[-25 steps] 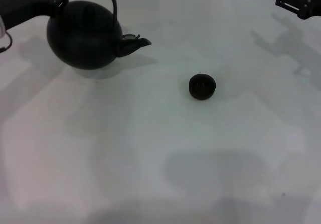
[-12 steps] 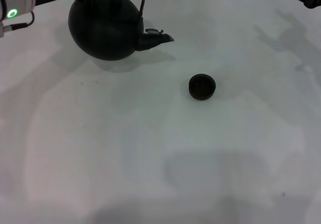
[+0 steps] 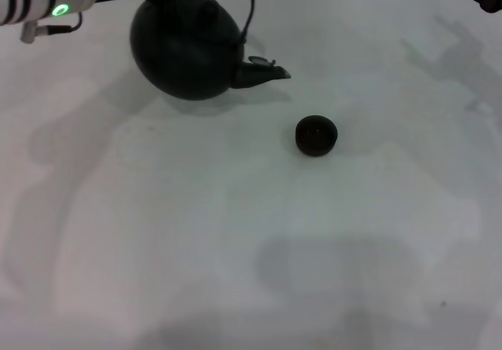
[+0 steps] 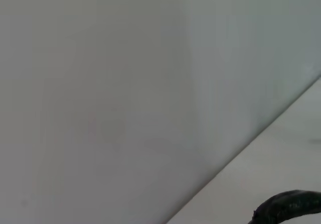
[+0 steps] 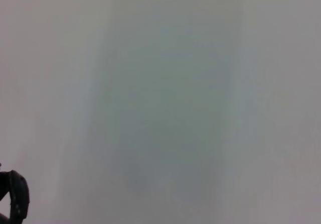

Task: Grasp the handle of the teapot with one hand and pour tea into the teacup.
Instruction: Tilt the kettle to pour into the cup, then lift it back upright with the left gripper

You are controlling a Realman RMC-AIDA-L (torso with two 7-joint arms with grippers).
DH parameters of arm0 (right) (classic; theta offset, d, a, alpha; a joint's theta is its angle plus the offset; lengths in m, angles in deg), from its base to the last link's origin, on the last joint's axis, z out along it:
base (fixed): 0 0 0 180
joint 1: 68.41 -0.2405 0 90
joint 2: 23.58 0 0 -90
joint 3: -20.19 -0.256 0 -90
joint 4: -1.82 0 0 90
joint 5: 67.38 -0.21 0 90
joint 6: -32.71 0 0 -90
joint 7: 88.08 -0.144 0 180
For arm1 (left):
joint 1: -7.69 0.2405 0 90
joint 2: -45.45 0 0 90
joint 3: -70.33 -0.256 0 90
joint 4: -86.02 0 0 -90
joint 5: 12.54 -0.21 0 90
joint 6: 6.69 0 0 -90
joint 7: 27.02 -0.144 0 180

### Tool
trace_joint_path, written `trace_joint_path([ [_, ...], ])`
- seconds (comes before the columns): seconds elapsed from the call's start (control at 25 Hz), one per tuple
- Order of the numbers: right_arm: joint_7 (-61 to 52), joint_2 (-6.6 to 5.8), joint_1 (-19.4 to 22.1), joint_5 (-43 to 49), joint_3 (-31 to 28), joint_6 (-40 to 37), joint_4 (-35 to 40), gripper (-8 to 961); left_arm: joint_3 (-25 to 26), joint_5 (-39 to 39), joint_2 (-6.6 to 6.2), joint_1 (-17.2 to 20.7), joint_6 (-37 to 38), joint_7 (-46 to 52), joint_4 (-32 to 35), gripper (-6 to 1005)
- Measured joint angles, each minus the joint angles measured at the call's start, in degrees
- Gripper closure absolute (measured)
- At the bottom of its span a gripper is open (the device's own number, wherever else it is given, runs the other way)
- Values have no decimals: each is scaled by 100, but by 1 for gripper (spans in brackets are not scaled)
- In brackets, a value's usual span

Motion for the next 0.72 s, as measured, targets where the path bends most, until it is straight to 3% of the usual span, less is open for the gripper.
trace_joint_path([
  [0.36, -21, 0, 0, -6, -34, 20, -2, 99, -465, -535, -5, -143, -3, 324, 168, 844],
  [0.72, -15, -8, 0, -80, -44, 10, -3, 99, -616, -775, -7, -343, 194, 446, 192, 848],
])
